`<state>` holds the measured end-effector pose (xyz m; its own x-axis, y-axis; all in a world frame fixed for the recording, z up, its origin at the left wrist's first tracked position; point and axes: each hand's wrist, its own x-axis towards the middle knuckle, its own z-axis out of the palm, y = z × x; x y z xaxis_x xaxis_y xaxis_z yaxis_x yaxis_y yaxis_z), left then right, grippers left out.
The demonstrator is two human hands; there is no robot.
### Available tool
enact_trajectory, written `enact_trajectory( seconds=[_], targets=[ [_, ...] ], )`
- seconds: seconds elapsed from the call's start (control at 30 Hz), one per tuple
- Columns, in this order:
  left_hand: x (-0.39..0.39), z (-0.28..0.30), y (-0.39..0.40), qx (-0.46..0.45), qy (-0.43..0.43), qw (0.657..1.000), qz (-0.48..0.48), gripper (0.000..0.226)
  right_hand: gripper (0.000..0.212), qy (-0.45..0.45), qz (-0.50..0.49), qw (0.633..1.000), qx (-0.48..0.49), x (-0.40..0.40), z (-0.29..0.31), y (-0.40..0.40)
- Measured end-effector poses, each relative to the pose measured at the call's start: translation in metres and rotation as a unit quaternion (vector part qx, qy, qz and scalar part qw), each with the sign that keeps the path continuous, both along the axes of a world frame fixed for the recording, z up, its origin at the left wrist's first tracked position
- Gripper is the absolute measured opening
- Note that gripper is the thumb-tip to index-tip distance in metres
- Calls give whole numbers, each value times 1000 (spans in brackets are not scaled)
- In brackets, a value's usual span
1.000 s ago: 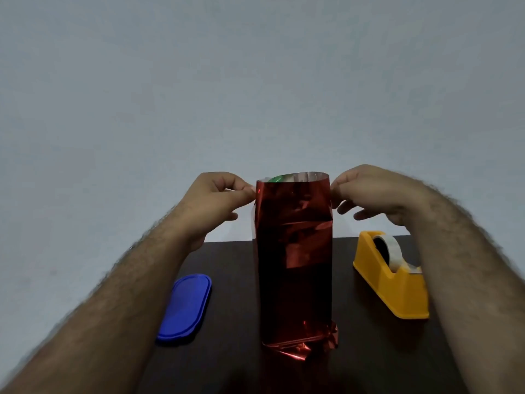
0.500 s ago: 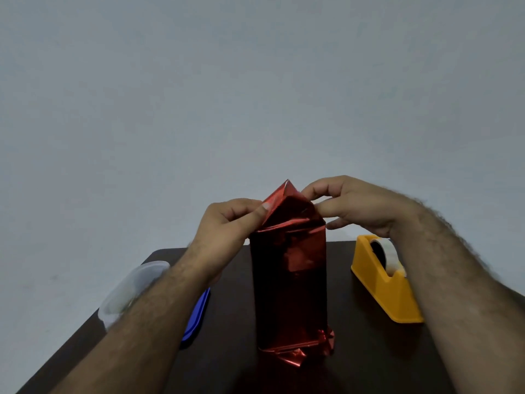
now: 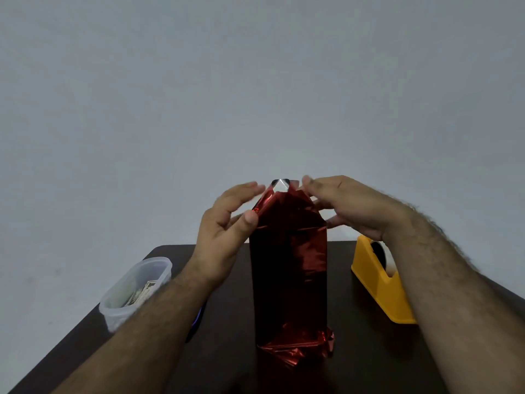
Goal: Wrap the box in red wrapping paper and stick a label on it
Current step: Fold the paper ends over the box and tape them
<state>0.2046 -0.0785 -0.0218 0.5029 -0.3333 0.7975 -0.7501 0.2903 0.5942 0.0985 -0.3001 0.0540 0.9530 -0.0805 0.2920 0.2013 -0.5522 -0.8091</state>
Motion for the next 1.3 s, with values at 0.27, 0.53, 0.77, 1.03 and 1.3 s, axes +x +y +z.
enact_trajectory(
  seconds=[0.27, 0.53, 0.77, 1.03, 1.3],
  targets=[
    [-30, 29, -4, 25, -69, 990, 122, 40, 32, -70, 47, 996, 15, -6, 6, -12],
    [-36, 62, -17, 124, -43, 979, 153, 16, 18, -107, 51, 993, 7, 0, 1, -16],
    [-50, 43, -11, 19, -37, 992, 122, 29, 4, -209, -6, 978, -3, 4, 3, -27],
    [-26, -14, -6, -121, 225, 960, 114, 11, 13, -50, 25, 998, -13, 2, -3, -24],
    [-19, -1, -5, -30, 227, 972, 59, 20, 12, -66, -45, 994, 69, -1, -35, -13]
  ],
)
